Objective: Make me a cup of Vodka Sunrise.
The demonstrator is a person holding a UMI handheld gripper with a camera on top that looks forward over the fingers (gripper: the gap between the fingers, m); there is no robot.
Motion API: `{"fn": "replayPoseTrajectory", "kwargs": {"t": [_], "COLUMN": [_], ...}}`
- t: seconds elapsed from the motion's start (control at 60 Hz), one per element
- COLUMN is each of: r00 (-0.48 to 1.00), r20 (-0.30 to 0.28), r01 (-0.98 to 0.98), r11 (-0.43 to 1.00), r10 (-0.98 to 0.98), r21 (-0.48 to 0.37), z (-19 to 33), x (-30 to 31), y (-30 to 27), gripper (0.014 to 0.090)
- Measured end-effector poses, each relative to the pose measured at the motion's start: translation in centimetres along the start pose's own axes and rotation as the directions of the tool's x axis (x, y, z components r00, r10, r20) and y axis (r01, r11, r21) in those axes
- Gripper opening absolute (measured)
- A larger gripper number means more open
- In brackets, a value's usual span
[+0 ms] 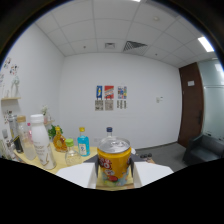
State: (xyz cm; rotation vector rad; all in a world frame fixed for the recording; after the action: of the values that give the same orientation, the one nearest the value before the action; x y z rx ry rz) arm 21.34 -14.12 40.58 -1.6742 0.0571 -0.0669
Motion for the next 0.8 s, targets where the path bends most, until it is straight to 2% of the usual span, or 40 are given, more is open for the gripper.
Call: {"fn": "replayPoseTrajectory", "kwargs": {"t": [0.15,0.25,0.533,0.667,0.8], "r00": [0.998,0.996,0.978,0.987,0.999], "r20": [0.020,0.017,0.033,0.028,0.034], "r01": [-0.065,-0.092,-0.192,-0.143,0.047], "r11": [0.998,0.996,0.959,0.946,0.953], "r10": [0.065,0.092,0.204,0.158,-0.039], "r21": [0.008,-0.016,-0.208,-0.289,-0.298], "z": [-4.2,-6.7,-8.9,-8.1,-7.1], "x": [-0.7,-1.7,-7.8,-10.0,-10.3], "y": [-0.2,2.2,16.9,22.2,23.8], "gripper": [0.0501,0.0499,0.0497,0.0498,0.0498]}}
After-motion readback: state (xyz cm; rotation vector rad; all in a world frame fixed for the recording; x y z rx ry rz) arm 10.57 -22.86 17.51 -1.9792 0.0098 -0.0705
